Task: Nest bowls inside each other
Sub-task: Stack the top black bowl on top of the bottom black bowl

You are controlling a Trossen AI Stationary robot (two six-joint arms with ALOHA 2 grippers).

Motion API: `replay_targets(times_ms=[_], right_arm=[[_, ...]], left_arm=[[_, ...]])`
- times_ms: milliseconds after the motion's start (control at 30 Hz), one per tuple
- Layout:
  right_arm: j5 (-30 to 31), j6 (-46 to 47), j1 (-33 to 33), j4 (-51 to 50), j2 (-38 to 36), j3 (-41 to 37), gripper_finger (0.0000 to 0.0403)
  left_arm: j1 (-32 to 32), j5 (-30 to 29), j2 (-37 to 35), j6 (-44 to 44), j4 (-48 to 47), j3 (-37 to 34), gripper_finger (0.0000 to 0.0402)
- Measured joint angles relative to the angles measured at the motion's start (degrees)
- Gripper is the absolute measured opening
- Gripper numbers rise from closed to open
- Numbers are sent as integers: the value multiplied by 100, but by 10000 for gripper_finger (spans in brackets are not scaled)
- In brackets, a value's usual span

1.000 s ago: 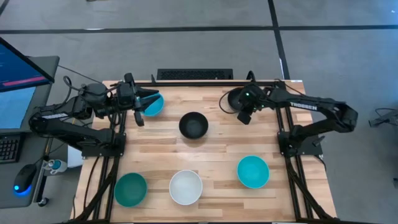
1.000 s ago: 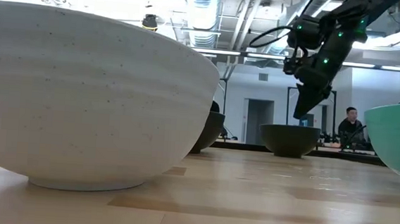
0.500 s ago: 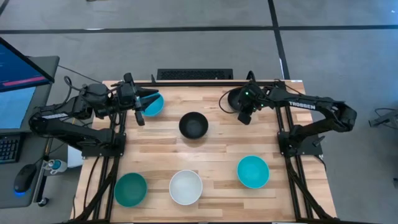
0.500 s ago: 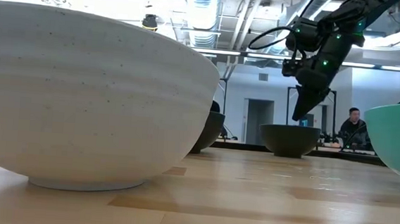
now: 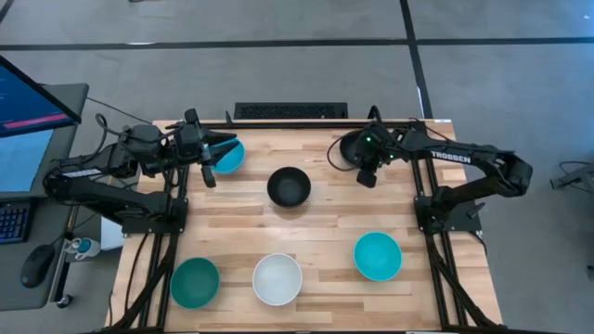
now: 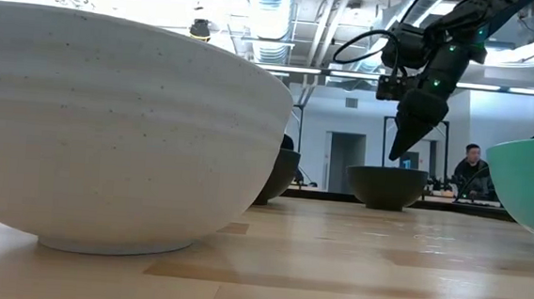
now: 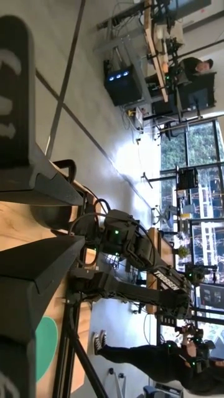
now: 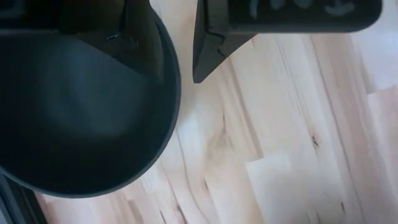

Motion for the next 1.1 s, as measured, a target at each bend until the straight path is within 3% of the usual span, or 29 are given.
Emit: replay_targets(times_ms=[667,933,1100], right_arm=[[11,-74,-3,522,1,-246,107],[9,-123,16,550,844,-248,107],[37,-89,145,1164,1098,-92,107]], left_arm=[[2,4,-1,2,1,0,80],[1,23,-2,0,4,0,80],[2,28,-2,-2,4,0,80]])
